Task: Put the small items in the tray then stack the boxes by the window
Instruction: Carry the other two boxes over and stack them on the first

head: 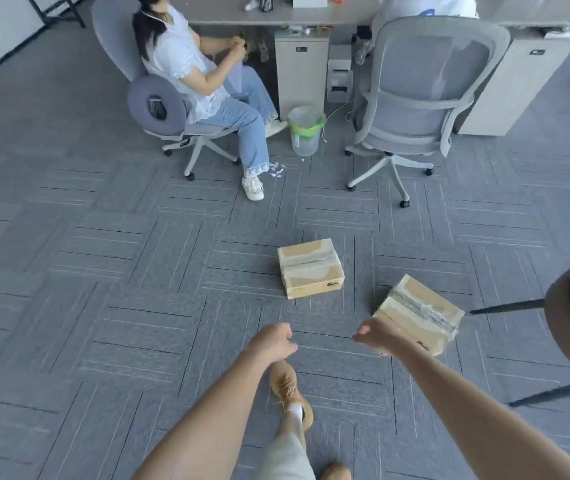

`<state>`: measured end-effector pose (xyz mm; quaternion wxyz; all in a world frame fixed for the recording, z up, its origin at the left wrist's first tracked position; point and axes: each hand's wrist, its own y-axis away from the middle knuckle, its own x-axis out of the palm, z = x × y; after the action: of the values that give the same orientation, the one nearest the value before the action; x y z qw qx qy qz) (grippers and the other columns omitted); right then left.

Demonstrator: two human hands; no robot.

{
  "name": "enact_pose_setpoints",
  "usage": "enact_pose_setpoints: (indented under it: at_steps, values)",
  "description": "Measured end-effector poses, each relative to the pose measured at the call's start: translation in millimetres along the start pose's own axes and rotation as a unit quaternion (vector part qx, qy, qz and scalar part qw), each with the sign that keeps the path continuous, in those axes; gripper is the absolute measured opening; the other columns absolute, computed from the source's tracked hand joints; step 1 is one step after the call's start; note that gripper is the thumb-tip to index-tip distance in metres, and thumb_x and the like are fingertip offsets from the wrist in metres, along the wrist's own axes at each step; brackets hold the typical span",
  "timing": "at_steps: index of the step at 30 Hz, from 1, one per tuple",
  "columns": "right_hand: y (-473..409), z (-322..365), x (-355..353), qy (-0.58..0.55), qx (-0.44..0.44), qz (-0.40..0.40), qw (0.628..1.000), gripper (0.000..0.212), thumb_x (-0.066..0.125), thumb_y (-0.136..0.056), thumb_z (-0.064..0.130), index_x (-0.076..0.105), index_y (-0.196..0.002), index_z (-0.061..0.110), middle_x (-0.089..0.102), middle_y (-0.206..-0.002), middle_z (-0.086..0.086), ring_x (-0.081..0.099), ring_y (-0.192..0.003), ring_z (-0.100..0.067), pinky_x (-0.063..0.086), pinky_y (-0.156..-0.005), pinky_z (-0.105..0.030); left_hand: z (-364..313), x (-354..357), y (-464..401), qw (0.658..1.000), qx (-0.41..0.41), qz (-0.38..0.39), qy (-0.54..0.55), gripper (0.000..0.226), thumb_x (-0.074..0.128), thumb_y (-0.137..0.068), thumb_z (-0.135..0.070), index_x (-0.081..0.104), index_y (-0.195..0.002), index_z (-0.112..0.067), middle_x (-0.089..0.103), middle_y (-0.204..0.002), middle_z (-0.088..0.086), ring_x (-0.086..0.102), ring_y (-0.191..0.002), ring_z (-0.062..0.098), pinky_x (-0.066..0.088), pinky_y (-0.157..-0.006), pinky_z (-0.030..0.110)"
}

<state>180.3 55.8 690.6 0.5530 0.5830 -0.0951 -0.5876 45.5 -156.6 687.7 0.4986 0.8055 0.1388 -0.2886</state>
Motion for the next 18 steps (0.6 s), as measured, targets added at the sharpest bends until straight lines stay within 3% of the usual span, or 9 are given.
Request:
enact_pose_setpoints:
  at_steps: [4, 7, 9, 12, 18]
  values:
    - [-71, 23, -55, 0.013, 0.018, 0.005, 1.000, 0.029, 0.059, -0.096, 0.034, 0.068, -0.117, 0.017, 0.071, -0.109, -0.002, 0.064, -0.094, -0.019, 0.047, -0.074, -0.026, -13, -40, -84, 1.000, 0.000, 0.011, 0.011, 0.040, 0.062, -0.092, -0.031, 0.059, -0.129, -0.016, 0.060, -0.135, 0.006, 0.059, -0.121, 0.025, 0.045, -0.094, 0.029]
    - [-123, 34, -84, 0.013, 0.050, 0.006, 0.999, 0.029, 0.058, -0.096, 0.033, 0.067, -0.119, 0.016, 0.069, -0.117, -0.001, 0.063, -0.111, -0.021, 0.048, -0.089, -0.029, -19, -64, -146, 0.999, -0.010, 0.033, 0.036, 0.041, 0.062, -0.093, -0.033, 0.059, -0.130, -0.016, 0.059, -0.136, 0.007, 0.058, -0.122, 0.025, 0.045, -0.094, 0.029]
    - [-161, 34, -96, 0.029, 0.055, 0.033, 0.998, 0.030, 0.060, -0.094, 0.035, 0.067, -0.118, 0.017, 0.070, -0.119, 0.000, 0.063, -0.111, -0.020, 0.051, -0.098, -0.036, -22, -75, -181, 0.998, -0.018, 0.045, 0.049, 0.041, 0.062, -0.093, -0.033, 0.058, -0.130, -0.016, 0.059, -0.136, 0.007, 0.058, -0.122, 0.025, 0.044, -0.092, 0.028]
    - [-212, 32, -112, 0.029, 0.065, 0.045, 0.996, 0.029, 0.061, -0.093, 0.033, 0.068, -0.115, 0.017, 0.071, -0.117, -0.003, 0.065, -0.109, -0.021, 0.053, -0.098, -0.041, -27, -90, -227, 0.996, -0.033, 0.058, 0.060, 0.042, 0.061, -0.093, -0.031, 0.057, -0.132, -0.015, 0.059, -0.136, 0.007, 0.058, -0.122, 0.025, 0.044, -0.090, 0.027]
    - [-297, 25, -132, 0.000, 0.083, 0.058, 0.995, 0.024, 0.061, -0.092, 0.027, 0.069, -0.111, 0.016, 0.072, -0.113, -0.005, 0.065, -0.107, -0.023, 0.052, -0.092, -0.034, -33, -86, -312, 0.990, -0.073, 0.071, 0.097, 0.044, 0.063, -0.092, -0.034, 0.058, -0.131, -0.016, 0.060, -0.136, 0.007, 0.059, -0.121, 0.025, 0.045, -0.094, 0.030]
